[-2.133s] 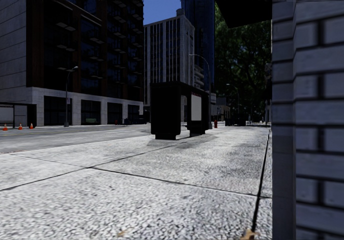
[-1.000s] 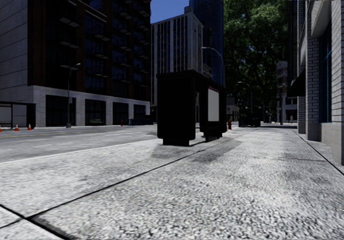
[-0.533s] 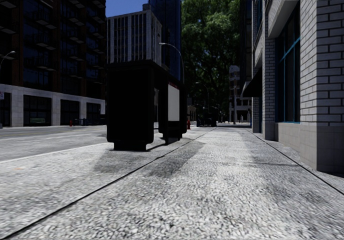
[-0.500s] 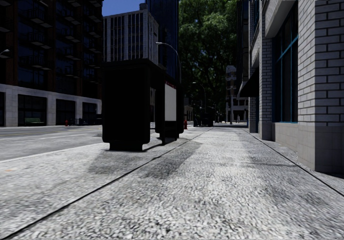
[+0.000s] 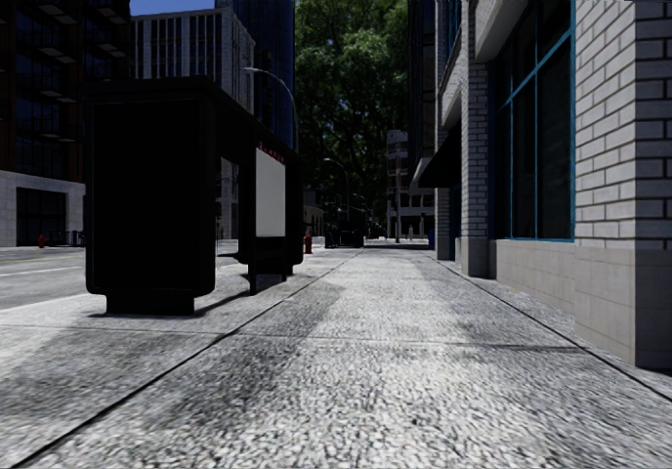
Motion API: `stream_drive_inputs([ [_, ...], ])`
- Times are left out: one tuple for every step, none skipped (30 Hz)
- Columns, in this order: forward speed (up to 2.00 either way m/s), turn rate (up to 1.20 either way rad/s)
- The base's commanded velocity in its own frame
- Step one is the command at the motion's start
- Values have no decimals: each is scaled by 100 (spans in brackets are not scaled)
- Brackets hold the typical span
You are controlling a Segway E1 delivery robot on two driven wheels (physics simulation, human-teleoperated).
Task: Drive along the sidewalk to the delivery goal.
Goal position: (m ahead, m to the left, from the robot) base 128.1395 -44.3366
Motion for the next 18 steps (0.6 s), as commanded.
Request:
stream_drive_inputs([
  [200,0],
  [200,0],
  [200,0],
  [200,0],
  [200,0],
  [200,0],
  [200,0],
  [200,0],
  [200,0],
  [200,0],
  [200,0],
  [200,0],
  [200,0],
  [200,-14],
  [200,-23],
  [200,-28],
  [200,-29],
  [200,-29],
])
